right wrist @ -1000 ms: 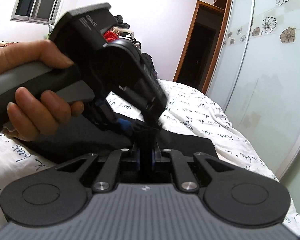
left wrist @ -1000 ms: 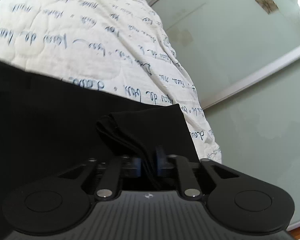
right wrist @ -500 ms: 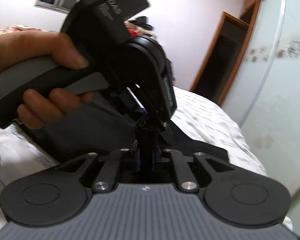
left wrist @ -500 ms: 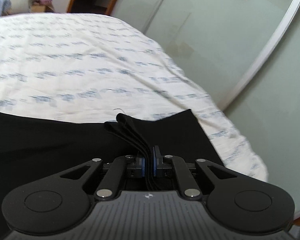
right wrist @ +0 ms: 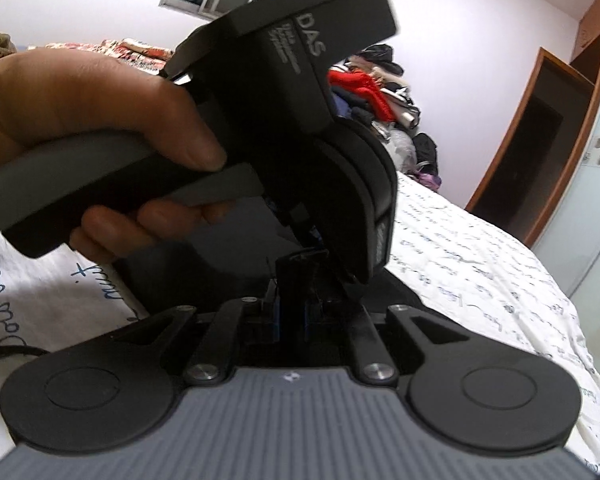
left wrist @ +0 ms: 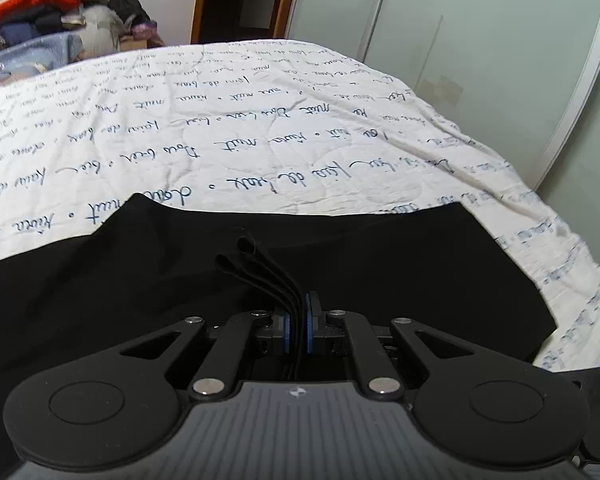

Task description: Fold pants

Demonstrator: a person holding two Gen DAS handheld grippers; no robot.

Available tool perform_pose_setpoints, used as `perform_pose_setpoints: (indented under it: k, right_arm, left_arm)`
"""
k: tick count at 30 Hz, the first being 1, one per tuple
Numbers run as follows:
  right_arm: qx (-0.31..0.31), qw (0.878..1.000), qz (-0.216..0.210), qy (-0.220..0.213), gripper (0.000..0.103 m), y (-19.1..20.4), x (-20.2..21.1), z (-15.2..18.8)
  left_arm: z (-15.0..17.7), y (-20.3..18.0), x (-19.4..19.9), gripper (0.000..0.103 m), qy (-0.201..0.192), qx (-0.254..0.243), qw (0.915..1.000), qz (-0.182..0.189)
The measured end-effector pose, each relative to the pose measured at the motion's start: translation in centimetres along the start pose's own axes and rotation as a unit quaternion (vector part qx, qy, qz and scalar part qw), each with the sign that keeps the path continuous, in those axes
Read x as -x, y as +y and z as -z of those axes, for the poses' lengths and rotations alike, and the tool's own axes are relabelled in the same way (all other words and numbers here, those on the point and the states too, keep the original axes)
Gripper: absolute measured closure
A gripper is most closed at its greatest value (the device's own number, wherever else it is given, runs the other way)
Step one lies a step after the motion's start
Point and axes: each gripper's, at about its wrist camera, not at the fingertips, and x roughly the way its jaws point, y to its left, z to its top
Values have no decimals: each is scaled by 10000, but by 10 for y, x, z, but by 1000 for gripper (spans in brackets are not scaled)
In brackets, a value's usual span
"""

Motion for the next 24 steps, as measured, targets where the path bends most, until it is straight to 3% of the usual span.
perform_pose_setpoints:
  k: [3,5,6,7,8,9,10,13,18,20,22,24]
  right_arm:
    - [-2,9999,-64,83,91,-1,-6,1]
    - [35,9994,-203,271,84,-1,-11,2]
    - [101,9991,-245,337,79,2,-13,2]
    - [178,9990,-237,341,79,7,-9,1]
    - [262,9987,-286,334,80,7,-3,1]
    - [287,9986,-338,303,80,4,3,0]
    - [255,9986,-392,246,80,-2,13,0]
    - [39,9997,-198,143,80,-22,35,4]
    - [-891,9943,506,295,80,-78,43,26]
    - [-1044,9913,670,444,80,-83,36,33]
    - [-976,9917,534,645,74,-81,24,39]
    - [-721,9922,420,925,72,-71,10,45]
  left_arm:
    - [3,-1,-6,96,36,-157,9998,-65]
    - [5,-1,-6,91,61,-269,9995,-156]
    - [6,-2,-4,80,22,-333,9991,-262]
    - [6,-4,-1,62,-44,-426,9981,-443]
    - [8,-6,3,52,-135,-525,9963,-666]
    - [9,-6,7,31,-270,-617,9934,-932]
    - [11,-6,11,22,-417,-685,9898,-1177]
    - [10,-2,18,22,-606,-757,9817,-1639]
    - [4,7,21,21,-500,-222,9924,-1101]
    - [8,0,17,21,-350,-456,9929,-1043]
    - [15,-12,8,21,-188,-900,9876,-1272]
    - [23,-21,5,21,-262,-1118,9819,-1508]
